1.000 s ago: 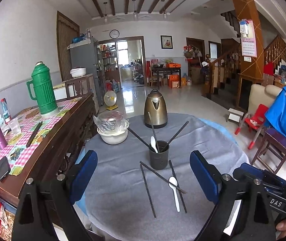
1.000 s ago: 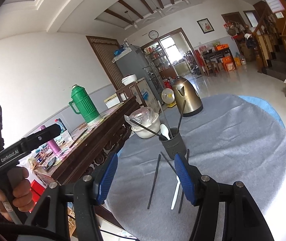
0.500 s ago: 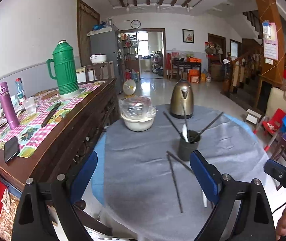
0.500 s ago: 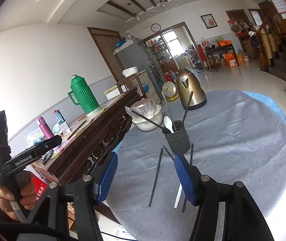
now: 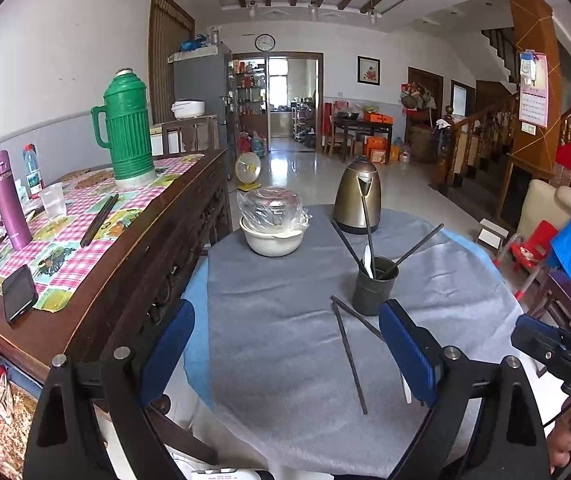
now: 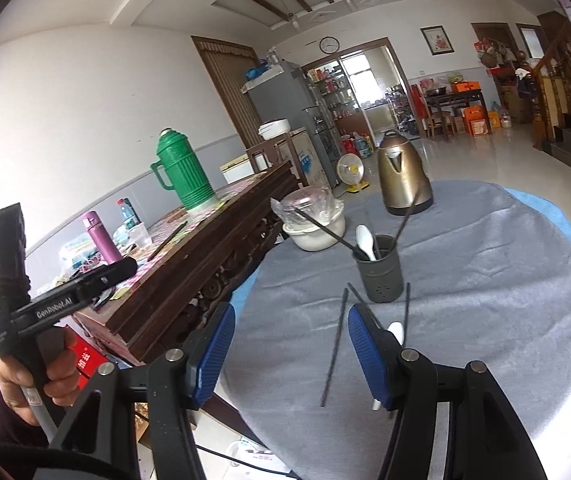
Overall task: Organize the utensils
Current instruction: 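Lower both tools toward the dark chopsticks lying beside the grey cup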
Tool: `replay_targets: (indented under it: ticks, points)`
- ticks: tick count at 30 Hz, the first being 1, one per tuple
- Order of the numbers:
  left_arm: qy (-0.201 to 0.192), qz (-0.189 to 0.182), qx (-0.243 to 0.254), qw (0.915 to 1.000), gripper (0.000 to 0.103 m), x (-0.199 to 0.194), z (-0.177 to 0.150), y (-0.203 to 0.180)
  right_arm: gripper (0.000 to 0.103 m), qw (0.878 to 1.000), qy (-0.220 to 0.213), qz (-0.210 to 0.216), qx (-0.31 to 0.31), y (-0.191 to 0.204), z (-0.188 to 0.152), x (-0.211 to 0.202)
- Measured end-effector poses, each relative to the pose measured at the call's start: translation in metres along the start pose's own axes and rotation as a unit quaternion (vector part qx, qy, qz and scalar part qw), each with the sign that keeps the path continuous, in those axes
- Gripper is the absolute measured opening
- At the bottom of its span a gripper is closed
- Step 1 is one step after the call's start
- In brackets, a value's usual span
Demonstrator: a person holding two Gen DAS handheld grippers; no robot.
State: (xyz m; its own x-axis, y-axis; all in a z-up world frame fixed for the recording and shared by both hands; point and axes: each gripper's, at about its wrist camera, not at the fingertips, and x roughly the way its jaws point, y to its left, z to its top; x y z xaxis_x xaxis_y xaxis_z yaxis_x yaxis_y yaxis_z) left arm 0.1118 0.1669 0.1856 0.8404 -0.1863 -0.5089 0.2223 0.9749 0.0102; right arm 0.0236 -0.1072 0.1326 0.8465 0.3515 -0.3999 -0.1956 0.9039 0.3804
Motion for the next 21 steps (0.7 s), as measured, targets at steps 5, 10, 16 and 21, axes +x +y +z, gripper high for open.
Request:
replay_targets:
  ticks: [5, 10, 16, 21]
  points:
    - [-0.002, 0.016, 0.028, 0.9995, 0.093, 0.005, -0.003, -0.002, 0.063, 1.000, 0.016, 0.013, -0.006, 0.012, -0.006, 0.016]
    - [-0.001, 0.013, 0.042, 0.9991, 0.093, 0.018, -0.002, 0.000, 0.063, 1.000, 0.020, 0.008, -0.009, 0.006, -0.006, 0.021]
    - [0.008, 0.014, 0.061, 0.9980, 0.093, 0.039, 0.003, 0.003, 0.063, 1.000, 0.025, -0.006, 0.013, -0.022, -0.002, 0.032]
    - [0.022, 0.018, 0.079, 0.9965, 0.093, 0.068, 0.009, 0.001, 0.063, 0.998, 0.040, -0.011, 0.040, -0.049, -0.002, 0.054]
